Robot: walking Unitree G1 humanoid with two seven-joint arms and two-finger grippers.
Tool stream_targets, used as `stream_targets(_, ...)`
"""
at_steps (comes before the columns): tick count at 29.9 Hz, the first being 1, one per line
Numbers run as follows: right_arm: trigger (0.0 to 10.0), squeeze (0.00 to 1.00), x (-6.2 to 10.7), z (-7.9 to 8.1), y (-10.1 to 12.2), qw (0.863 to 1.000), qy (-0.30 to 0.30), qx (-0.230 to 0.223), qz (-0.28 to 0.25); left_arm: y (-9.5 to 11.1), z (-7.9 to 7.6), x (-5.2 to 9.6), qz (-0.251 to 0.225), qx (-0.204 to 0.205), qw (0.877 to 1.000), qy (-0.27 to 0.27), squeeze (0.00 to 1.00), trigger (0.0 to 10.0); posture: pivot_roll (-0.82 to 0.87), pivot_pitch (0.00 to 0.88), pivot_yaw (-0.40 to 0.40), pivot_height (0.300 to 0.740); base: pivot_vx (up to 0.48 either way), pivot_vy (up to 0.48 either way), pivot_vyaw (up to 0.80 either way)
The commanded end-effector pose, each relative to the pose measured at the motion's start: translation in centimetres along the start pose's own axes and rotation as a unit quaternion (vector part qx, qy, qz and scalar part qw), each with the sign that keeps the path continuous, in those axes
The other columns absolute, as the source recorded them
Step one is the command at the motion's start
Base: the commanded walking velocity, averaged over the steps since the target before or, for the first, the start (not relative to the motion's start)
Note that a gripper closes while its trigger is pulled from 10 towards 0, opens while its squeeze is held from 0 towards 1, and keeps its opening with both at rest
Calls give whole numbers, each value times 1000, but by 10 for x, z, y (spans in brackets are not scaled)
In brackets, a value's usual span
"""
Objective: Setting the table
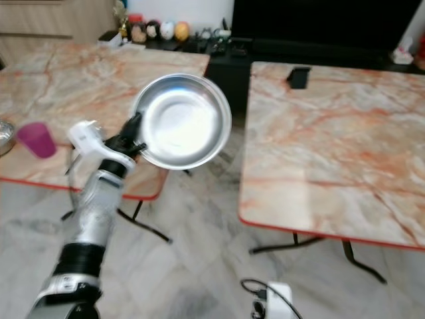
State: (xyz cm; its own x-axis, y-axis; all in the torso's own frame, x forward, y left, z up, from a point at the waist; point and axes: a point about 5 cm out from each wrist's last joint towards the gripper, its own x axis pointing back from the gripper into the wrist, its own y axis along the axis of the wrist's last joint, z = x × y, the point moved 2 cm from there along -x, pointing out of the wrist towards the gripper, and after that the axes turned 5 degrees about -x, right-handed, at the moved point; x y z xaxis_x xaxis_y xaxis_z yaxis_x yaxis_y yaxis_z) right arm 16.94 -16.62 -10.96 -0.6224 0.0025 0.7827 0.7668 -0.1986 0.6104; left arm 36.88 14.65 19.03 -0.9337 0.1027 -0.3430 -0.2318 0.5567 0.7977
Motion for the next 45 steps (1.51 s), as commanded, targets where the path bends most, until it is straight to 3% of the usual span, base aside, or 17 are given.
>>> stream_targets(1,10000,0,1,-9,-1,1000,-11,3,3,1,-12,-4,-5,5,1000,-20,0,10000,79,0,-4,740,0,-341,0)
stream_targets(25,10000,0,1,-9,0,1000,-10,10,3,-3,-13,-3,1,5,1000,-22,0,10000,74,0,-5,740,0,-338,0)
stream_targets(30,10000,0,1,-9,0,1000,-10,10,2,-5,-10,0,11,-8,1000,-26,0,10000,73,0,-4,740,0,-338,0)
stream_targets(38,10000,0,1,-8,0,1000,-7,12,2,-3,-3,5,33,-63,996,-51,0,10000,72,0,-4,740,0,-337,0)
stream_targets(45,10000,0,1,-9,1,1000,-6,12,3,5,9,4,34,-79,995,-47,0,10000,76,0,-10,740,0,-335,0)
